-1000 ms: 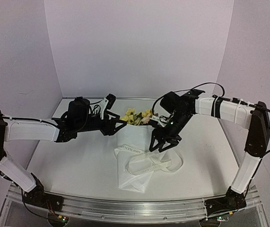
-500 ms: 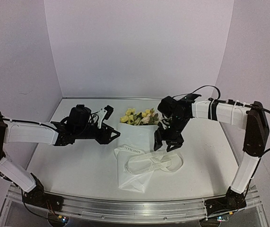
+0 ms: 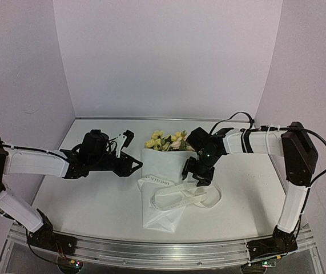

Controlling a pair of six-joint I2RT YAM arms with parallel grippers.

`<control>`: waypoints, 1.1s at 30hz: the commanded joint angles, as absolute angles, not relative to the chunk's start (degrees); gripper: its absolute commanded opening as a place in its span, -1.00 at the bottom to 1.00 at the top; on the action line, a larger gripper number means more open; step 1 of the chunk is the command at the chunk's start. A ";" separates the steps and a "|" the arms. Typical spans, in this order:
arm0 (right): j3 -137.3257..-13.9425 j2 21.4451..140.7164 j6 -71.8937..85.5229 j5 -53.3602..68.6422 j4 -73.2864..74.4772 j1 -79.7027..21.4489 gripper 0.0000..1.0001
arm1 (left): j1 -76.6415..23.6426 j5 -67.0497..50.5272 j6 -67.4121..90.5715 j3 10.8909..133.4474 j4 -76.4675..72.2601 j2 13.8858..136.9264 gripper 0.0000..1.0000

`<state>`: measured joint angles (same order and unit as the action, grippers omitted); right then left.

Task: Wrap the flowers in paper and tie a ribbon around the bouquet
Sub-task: Place the right side of the ribbon on the folded bouquet, then cross the ribbon over the folded bouquet.

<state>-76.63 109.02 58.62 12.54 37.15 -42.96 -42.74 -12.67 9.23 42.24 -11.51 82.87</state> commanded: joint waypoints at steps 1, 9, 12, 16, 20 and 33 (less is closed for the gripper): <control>-75.62 109.87 64.14 9.88 34.75 -43.32 0.28 | -42.80 -11.85 9.23 41.93 -12.74 81.03 0.06; -74.48 110.55 65.54 10.27 34.72 -43.85 -0.07 | -42.92 -12.74 7.58 42.61 -10.70 81.86 0.07; -73.77 109.91 65.56 9.88 34.75 -43.86 -0.36 | -42.93 -13.17 7.30 42.92 -10.35 82.51 0.07; -73.74 109.78 65.26 10.41 34.78 -43.94 -0.67 | -43.57 -13.37 6.52 44.10 -8.82 84.04 0.07; -73.89 108.91 64.20 10.10 34.99 -43.95 -0.94 | -44.18 -12.72 5.86 44.47 -7.91 85.20 0.06; -63.02 99.77 62.24 3.88 32.47 -42.34 0.22 | -44.28 -12.03 5.10 45.18 -6.89 85.74 0.06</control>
